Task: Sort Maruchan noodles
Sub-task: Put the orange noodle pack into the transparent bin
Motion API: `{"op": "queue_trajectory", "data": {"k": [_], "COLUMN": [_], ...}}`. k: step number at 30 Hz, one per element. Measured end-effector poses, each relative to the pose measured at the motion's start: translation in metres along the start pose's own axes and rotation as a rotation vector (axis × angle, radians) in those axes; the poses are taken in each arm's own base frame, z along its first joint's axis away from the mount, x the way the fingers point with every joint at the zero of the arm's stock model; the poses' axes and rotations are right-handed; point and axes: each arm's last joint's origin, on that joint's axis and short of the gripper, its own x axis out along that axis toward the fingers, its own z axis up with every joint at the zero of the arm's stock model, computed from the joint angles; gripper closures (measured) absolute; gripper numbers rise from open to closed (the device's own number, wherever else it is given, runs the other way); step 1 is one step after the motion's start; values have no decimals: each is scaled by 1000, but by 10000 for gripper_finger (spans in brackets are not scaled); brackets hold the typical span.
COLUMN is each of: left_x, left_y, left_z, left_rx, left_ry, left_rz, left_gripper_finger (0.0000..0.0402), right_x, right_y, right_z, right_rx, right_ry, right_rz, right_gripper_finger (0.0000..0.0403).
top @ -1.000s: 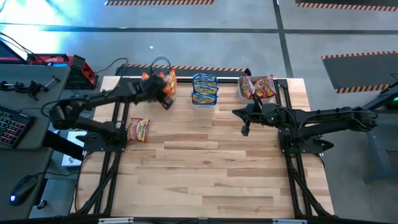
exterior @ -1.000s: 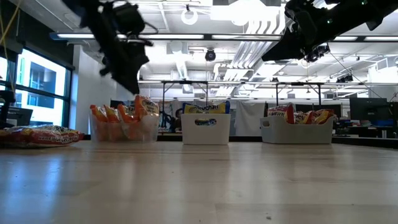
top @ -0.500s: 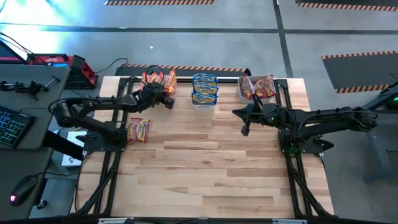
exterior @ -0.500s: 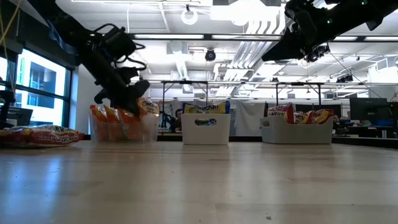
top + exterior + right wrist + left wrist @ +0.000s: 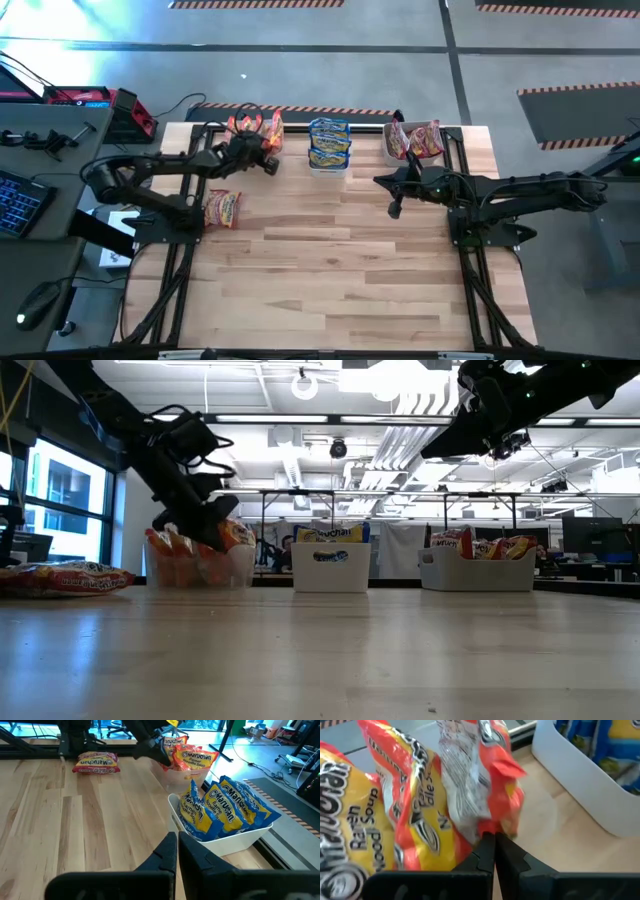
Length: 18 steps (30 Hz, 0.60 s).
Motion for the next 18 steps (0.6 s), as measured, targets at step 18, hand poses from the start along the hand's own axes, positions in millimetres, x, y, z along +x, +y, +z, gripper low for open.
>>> {"op": "queue_trajectory", "data": {"k": [18], "left_x": [10], "left_y": [1], "left_z": [-1], "left_rx": [90], "left_ry": [82], "left_rz": [-65], "left_gripper_finger": [401], "right_x": [0], "right_y": [0], "right_z": [0], "right_rx": [-8], "right_ry": [0], "right_rz": [-1], "right_gripper_finger": [403]}}
